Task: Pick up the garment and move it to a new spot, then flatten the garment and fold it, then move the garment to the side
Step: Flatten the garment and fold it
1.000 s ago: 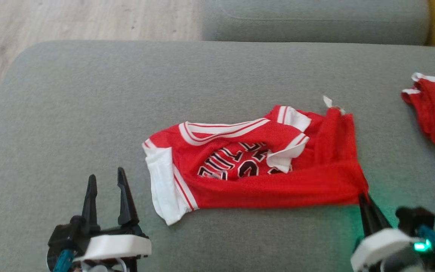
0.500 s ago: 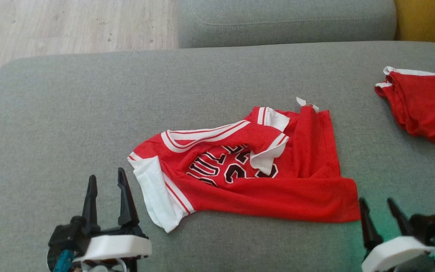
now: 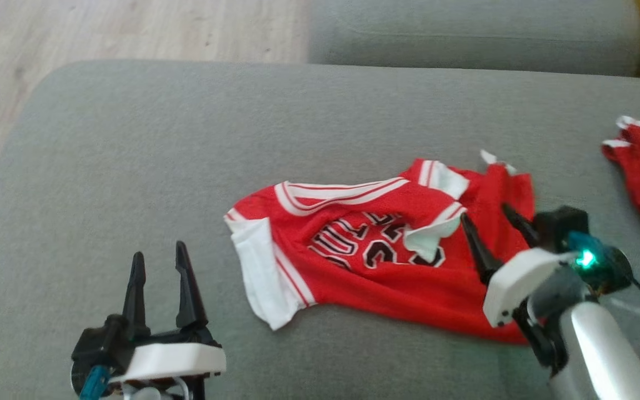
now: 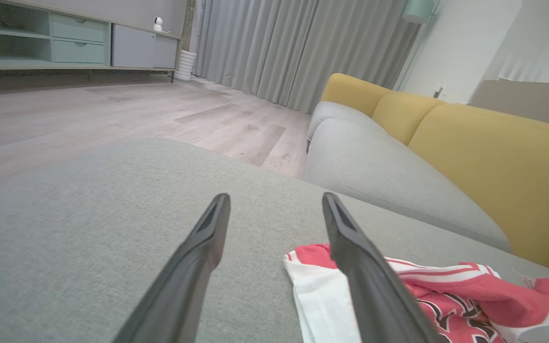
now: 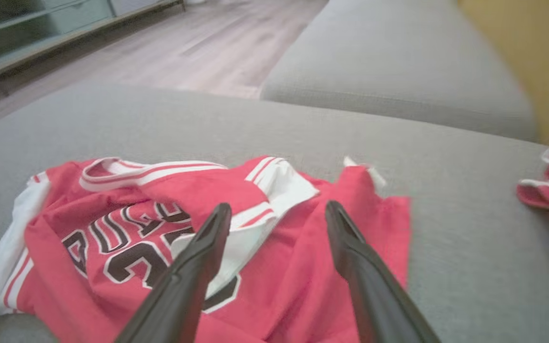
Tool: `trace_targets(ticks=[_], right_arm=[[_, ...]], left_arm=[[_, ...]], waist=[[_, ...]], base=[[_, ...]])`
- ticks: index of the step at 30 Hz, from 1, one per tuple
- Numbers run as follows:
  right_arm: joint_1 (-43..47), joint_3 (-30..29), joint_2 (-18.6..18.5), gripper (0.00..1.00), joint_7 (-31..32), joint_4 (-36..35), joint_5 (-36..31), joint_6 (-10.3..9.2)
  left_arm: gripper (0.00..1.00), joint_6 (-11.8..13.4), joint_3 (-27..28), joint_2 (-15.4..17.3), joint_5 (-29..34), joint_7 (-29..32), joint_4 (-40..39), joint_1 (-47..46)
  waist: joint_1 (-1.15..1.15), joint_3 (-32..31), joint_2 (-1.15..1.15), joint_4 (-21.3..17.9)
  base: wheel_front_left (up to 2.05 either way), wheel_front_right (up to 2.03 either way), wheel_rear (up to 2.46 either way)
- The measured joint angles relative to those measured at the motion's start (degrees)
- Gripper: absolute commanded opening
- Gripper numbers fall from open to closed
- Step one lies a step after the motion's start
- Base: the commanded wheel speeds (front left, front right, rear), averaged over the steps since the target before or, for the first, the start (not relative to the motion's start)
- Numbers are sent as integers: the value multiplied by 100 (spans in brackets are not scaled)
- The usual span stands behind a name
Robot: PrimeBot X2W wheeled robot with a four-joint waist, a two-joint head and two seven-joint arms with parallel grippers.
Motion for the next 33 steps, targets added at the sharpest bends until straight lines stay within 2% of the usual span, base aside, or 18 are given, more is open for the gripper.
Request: trace_targets(ticks=[8,9,10,12,16,22,28,33], right_arm=[[-882,354,-425,100,564,1386,412,0],[-947,383,-447,54,619,1507,534,0],[-998,443,-476,31,648,1596,642,0],[-1101,576,-580,0,676,1702,772,0],[-1462,647,-843,0,458,1838,766,0],[-2520,813,-1149,0,97,2296,97,0],[-3561,791,-1128,0,23,2981,-81,0],[-3620,933,-947,0,-241,3331,38,0]], left_arm=[[100,78,-138,0,-107,0,-75,-23],[100,100,-147,0,-109,0,-75,-23],[100,104,-153,0,-122,0,-76,-24],[100,107,-171,0,-123,0,-81,-24],[100,131,-280,1,-205,0,-94,-28],[100,153,-491,1,-277,0,-112,-122],[100,200,-703,-1,-371,0,-209,-271],[100,272,-695,3,-411,0,-225,-257]], waist=[[0,239,0,600],[0,269,0,674],[0,297,0,748],[0,349,0,885],[1,419,0,1118],[0,449,0,1471],[0,518,0,1842],[0,500,0,1905]], base=[[0,0,0],[0,0,0],[0,0,0],[0,0,0],[0,0,0],[0,0,0],[0,0,0],[0,0,0]])
